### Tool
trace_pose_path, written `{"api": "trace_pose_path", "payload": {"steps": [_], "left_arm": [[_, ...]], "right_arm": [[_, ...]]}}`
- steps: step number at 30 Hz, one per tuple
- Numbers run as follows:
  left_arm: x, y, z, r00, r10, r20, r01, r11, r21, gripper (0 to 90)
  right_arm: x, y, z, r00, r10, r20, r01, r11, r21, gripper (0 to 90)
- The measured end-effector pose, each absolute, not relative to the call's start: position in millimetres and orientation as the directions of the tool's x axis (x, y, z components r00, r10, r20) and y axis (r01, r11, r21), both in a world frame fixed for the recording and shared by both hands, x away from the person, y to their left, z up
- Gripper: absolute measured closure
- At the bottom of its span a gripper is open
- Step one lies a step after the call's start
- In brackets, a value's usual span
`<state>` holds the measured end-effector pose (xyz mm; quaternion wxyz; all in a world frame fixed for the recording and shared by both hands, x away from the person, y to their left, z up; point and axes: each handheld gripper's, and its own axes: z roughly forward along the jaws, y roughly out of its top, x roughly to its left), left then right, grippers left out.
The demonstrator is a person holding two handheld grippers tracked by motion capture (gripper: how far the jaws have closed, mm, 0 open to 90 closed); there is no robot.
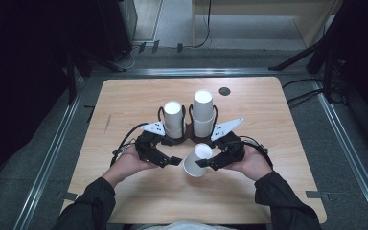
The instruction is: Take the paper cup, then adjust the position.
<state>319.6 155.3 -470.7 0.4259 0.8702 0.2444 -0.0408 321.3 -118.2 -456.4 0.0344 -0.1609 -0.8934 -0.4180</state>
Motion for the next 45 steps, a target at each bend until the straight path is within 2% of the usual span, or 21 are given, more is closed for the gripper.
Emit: {"api": "trace_pose_path", "payload": {"steps": [6, 17, 33, 36, 40, 45], "left_arm": [[316.7, 150.2, -474.7, 0.881, 0.379, -0.283, 0.456, -0.524, 0.719, 12.7], [310.7, 144.2, -477.3, 0.901, 0.337, -0.273, 0.419, -0.517, 0.746, 12.7], [311.0, 138.6, -481.1, 0.907, 0.336, -0.255, 0.402, -0.507, 0.763, 13.0], [309.4, 139.7, -478.7, 0.915, 0.330, -0.233, 0.379, -0.502, 0.778, 15.8], [304.0, 141.6, -472.7, 0.931, 0.318, -0.178, 0.325, -0.502, 0.802, 25.0], [303.4, 140.9, -471.1, 0.937, 0.310, -0.164, 0.310, -0.514, 0.800, 28.1]], "right_arm": [[327.1, -114.0, -459.5, -0.932, 0.257, 0.254, 0.357, 0.548, 0.757, 33.1], [329.0, -103.8, -453.1, -0.938, 0.219, 0.269, 0.344, 0.503, 0.793, 33.4], [330.7, -100.5, -444.9, -0.933, 0.195, 0.302, 0.359, 0.454, 0.816, 33.6], [330.5, -99.9, -444.7, -0.932, 0.197, 0.303, 0.361, 0.449, 0.817, 33.6], [331.5, -101.9, -443.1, -0.927, 0.199, 0.318, 0.374, 0.422, 0.826, 33.6], [331.2, -102.2, -442.5, -0.929, 0.195, 0.314, 0.369, 0.428, 0.825, 33.2]]}}
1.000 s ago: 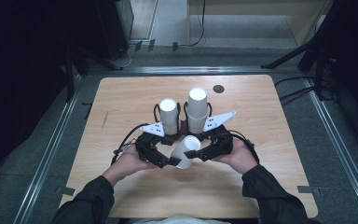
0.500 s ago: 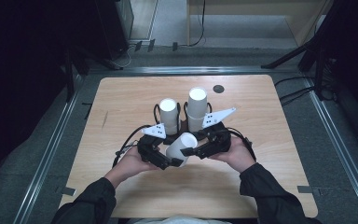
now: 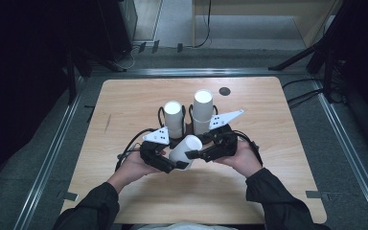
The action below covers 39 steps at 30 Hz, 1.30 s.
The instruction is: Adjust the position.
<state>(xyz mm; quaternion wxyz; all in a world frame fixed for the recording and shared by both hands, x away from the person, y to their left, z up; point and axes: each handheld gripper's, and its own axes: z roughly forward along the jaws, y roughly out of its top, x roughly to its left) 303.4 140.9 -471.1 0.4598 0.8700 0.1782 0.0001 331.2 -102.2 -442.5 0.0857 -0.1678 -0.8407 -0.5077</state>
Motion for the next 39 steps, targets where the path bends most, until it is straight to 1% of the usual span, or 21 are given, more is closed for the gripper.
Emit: {"api": "trace_pose_path", "payload": {"steps": [2, 4, 5, 6, 7, 10, 11, 12, 14, 16, 25, 30, 35, 37, 39], "left_arm": [[305.2, 141.9, -470.0, 0.936, 0.303, -0.178, 0.317, -0.512, 0.798, 28.3], [307.7, 145.2, -467.5, 0.933, 0.305, -0.192, 0.331, -0.513, 0.792, 28.6], [307.7, 145.2, -467.5, 0.933, 0.305, -0.192, 0.331, -0.513, 0.792, 28.6], [309.4, 148.7, -465.9, 0.929, 0.307, -0.207, 0.344, -0.509, 0.789, 28.5], [310.4, 150.6, -464.9, 0.927, 0.310, -0.210, 0.349, -0.512, 0.785, 28.4], [312.6, 154.4, -462.4, 0.925, 0.312, -0.217, 0.357, -0.521, 0.775, 28.2], [312.9, 156.6, -460.2, 0.925, 0.319, -0.205, 0.353, -0.526, 0.774, 28.2], [314.1, 159.6, -457.0, 0.927, 0.309, -0.212, 0.353, -0.530, 0.771, 28.1], [314.9, 161.2, -455.3, 0.928, 0.297, -0.223, 0.355, -0.533, 0.768, 28.2], [316.1, 163.1, -453.1, 0.934, 0.280, -0.221, 0.346, -0.557, 0.755, 28.2], [317.9, 163.6, -452.6, 0.945, 0.267, -0.188, 0.318, -0.620, 0.717, 27.7], [318.7, 161.8, -455.8, 0.965, 0.220, -0.142, 0.256, -0.684, 0.683, 27.4], [321.0, 158.4, -458.2, 0.971, 0.189, -0.145, 0.237, -0.708, 0.665, 27.7], [323.1, 154.2, -460.2, 0.971, 0.171, -0.164, 0.237, -0.730, 0.641, 27.7], [323.4, 151.3, -461.5, 0.974, 0.169, -0.153, 0.228, -0.747, 0.625, 27.7]], "right_arm": [[331.4, -102.6, -442.8, -0.930, 0.194, 0.312, 0.366, 0.423, 0.829, 33.1], [332.1, -103.6, -443.1, -0.934, 0.180, 0.308, 0.356, 0.419, 0.835, 29.9], [332.1, -103.6, -443.1, -0.934, 0.180, 0.308, 0.356, 0.419, 0.835, 29.9], [333.4, -105.1, -443.2, -0.929, 0.171, 0.327, 0.369, 0.412, 0.833, 27.2], [333.8, -105.6, -443.3, -0.930, 0.174, 0.325, 0.369, 0.414, 0.832, 26.7], [332.5, -105.9, -443.8, -0.937, 0.194, 0.292, 0.349, 0.440, 0.827, 25.3], [331.4, -106.2, -444.6, -0.941, 0.196, 0.274, 0.335, 0.453, 0.826, 24.7], [329.2, -106.2, -446.6, -0.946, 0.199, 0.258, 0.323, 0.481, 0.815, 23.5], [328.6, -106.1, -447.6, -0.947, 0.196, 0.254, 0.319, 0.485, 0.814, 23.5], [326.7, -107.0, -451.0, -0.950, 0.174, 0.261, 0.313, 0.500, 0.808, 23.5], [324.1, -107.6, -456.4, -0.954, 0.169, 0.249, 0.301, 0.524, 0.797, 23.7], [321.0, -107.2, -463.6, -0.956, 0.176, 0.234, 0.293, 0.559, 0.775, 23.8], [318.1, -107.4, -466.6, -0.959, 0.179, 0.220, 0.284, 0.573, 0.769, 23.8], [316.5, -107.9, -468.1, -0.961, 0.180, 0.211, 0.277, 0.572, 0.772, 23.8], [315.8, -108.2, -468.4, -0.961, 0.183, 0.210, 0.277, 0.574, 0.771, 23.8]]}}
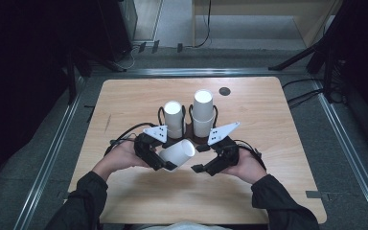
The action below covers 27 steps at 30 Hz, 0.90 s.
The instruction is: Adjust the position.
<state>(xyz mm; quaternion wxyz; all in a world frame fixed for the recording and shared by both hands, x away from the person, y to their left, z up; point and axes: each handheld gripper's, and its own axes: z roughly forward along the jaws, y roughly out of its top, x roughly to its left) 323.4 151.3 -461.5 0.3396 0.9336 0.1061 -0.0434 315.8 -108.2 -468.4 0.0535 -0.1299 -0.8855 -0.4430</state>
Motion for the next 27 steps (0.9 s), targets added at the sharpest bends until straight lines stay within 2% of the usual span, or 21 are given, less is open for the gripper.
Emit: {"api": "trace_pose_path", "payload": {"steps": [5, 11, 20, 25, 26, 27], "left_arm": [[324.9, 142.3, -466.1, 0.974, 0.153, -0.169, 0.224, -0.780, 0.584, 27.9], [324.1, 132.7, -471.8, 0.983, 0.129, -0.132, 0.181, -0.819, 0.545, 27.9], [315.9, 119.6, -475.3, 0.989, 0.034, -0.143, 0.101, -0.862, 0.497, 27.8], [314.0, 119.5, -475.5, 0.988, 0.027, -0.149, 0.098, -0.863, 0.495, 27.3], [314.1, 119.6, -475.5, 0.988, 0.029, -0.149, 0.100, -0.864, 0.494, 27.0], [314.6, 119.7, -475.5, 0.988, 0.030, -0.149, 0.101, -0.865, 0.491, 27.0]], "right_arm": [[316.0, -109.7, -471.1, -0.958, 0.187, 0.216, 0.285, 0.571, 0.770, 23.9], [315.0, -107.7, -474.2, -0.964, 0.179, 0.198, 0.266, 0.586, 0.765, 24.9], [308.8, -94.0, -477.8, -0.978, 0.119, 0.172, 0.209, 0.623, 0.754, 25.2], [305.3, -88.4, -477.1, -0.986, 0.082, 0.148, 0.166, 0.628, 0.760, 28.7], [304.9, -87.4, -477.0, -0.987, 0.079, 0.143, 0.160, 0.634, 0.757, 33.5], [304.9, -87.4, -477.0, -0.987, 0.079, 0.143, 0.160, 0.634, 0.757, 33.5]]}}
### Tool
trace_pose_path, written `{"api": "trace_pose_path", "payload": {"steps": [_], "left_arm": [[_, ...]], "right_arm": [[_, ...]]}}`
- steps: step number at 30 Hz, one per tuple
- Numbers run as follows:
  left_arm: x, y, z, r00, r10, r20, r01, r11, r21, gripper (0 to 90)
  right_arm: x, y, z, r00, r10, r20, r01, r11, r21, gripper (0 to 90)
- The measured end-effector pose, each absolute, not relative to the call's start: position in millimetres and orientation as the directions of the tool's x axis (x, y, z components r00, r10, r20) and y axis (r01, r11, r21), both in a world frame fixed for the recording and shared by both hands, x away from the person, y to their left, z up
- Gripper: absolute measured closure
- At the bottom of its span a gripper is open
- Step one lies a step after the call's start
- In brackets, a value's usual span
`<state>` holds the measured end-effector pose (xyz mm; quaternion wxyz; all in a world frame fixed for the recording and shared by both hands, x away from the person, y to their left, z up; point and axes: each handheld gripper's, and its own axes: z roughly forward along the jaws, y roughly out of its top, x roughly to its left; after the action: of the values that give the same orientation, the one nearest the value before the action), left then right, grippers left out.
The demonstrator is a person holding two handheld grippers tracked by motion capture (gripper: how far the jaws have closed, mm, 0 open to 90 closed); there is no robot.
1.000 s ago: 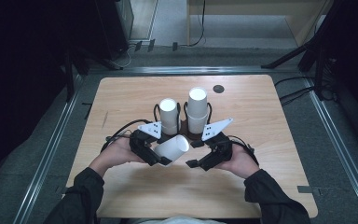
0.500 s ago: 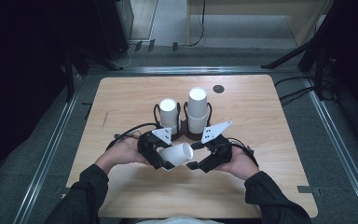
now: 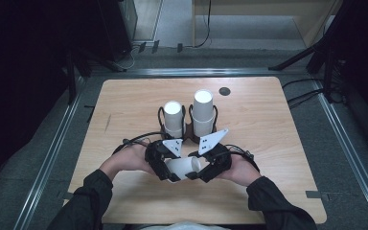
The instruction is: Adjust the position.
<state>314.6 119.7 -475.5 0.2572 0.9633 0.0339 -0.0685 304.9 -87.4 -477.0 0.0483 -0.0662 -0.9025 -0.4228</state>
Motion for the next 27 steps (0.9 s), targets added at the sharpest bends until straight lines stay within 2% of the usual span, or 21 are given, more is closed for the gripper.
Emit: {"api": "trace_pose_path", "payload": {"steps": [6, 7, 11, 19, 20, 27], "left_arm": [[316.8, 121.3, -474.5, 0.985, 0.059, -0.160, 0.136, -0.839, 0.527, 23.0], [317.6, 121.7, -472.8, 0.983, 0.072, -0.170, 0.154, -0.824, 0.545, 14.4], [319.1, 123.6, -468.1, 0.979, 0.093, -0.179, 0.181, -0.797, 0.576, 8.6], [321.0, 133.4, -462.4, 0.971, 0.157, -0.181, 0.237, -0.724, 0.647, 7.1], [321.4, 134.6, -461.8, 0.967, 0.171, -0.186, 0.252, -0.713, 0.654, 1.0], [317.8, 140.0, -460.9, 0.960, 0.188, -0.206, 0.279, -0.667, 0.691, 0.9]], "right_arm": [[307.1, -89.3, -474.5, -0.985, 0.085, 0.150, 0.170, 0.637, 0.752, 33.9], [307.7, -92.2, -472.0, -0.981, 0.091, 0.169, 0.188, 0.625, 0.757, 33.9], [308.4, -94.4, -469.1, -0.981, 0.099, 0.166, 0.191, 0.621, 0.760, 33.8], [312.7, -101.3, -464.3, -0.980, 0.102, 0.172, 0.199, 0.593, 0.780, 33.8], [313.1, -102.6, -462.7, -0.978, 0.100, 0.182, 0.206, 0.588, 0.783, 33.8], [316.2, -104.1, -461.0, -0.976, 0.104, 0.193, 0.217, 0.583, 0.783, 33.8]]}}
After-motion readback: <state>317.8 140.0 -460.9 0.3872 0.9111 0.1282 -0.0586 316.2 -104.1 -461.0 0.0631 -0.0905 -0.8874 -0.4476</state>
